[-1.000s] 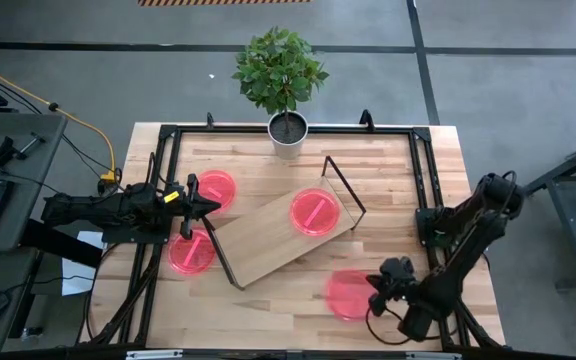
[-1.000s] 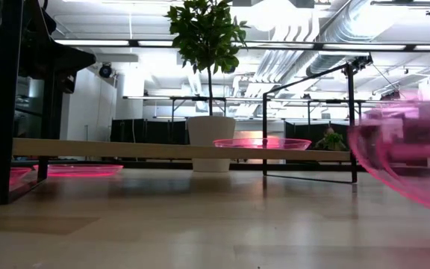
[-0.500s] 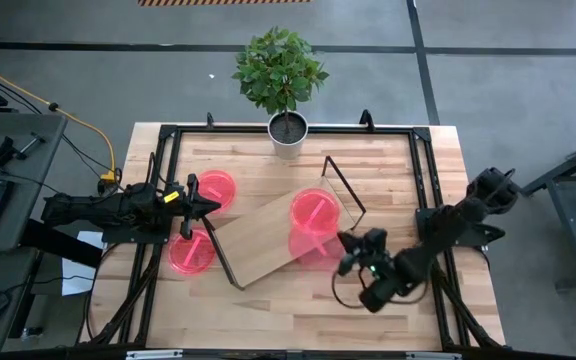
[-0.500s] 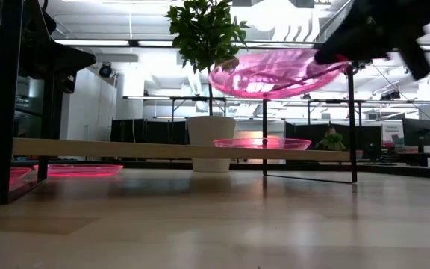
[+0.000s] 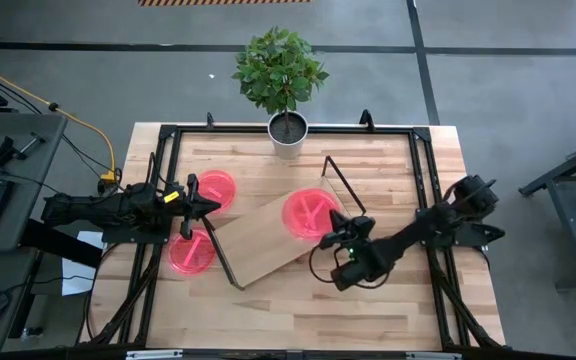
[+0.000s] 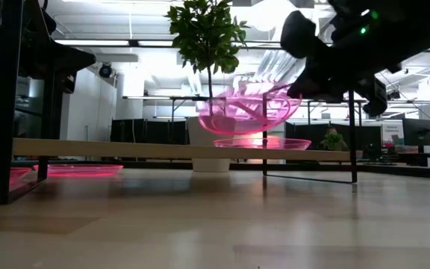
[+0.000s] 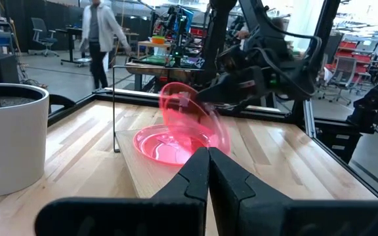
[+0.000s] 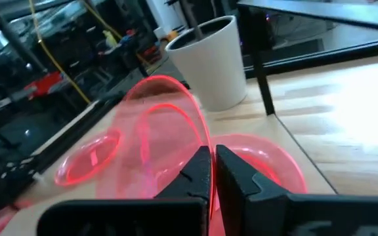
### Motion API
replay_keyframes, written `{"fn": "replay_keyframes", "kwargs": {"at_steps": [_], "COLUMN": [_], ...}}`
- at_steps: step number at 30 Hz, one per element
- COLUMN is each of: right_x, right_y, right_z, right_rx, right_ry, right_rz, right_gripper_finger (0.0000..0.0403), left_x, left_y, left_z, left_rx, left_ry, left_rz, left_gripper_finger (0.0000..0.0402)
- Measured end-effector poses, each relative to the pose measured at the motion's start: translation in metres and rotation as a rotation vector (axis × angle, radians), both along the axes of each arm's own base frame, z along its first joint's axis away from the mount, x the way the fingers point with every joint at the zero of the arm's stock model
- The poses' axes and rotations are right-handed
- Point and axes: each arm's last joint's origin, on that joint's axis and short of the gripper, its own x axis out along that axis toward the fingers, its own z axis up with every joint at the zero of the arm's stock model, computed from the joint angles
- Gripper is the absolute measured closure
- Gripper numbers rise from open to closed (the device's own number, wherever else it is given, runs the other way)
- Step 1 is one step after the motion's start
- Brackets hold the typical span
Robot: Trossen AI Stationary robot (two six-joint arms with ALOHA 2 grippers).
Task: Place and stack plates onto a shelf
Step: Stack the pink plate on top of the pink plate on the shelf
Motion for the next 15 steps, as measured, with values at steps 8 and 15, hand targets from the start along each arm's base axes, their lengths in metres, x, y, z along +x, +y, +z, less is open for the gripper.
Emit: {"fn": "replay_keyframes", "kwargs": {"at_steps": [8, 15], "right_x": [-0.001, -0.003], "right_y": [-0.007, -0.016], "right_z": [0.006, 0.005], "right_rx": [-0.042, -0.050], "right_ry": [0.032, 0.092], "right_rz": [-0.019, -0.039], "right_gripper_finger": [0.0403, 0.0403], "left_x": [0.000, 0.000], "left_y": [0.000, 0.000], "left_z": [0.000, 0.000], "left_rx": [0.000, 0.000], "left_ry": [0.001, 0.000], "left_rz": [0.000, 0.000], "left_gripper_finger": [0.0402, 0.0401]}}
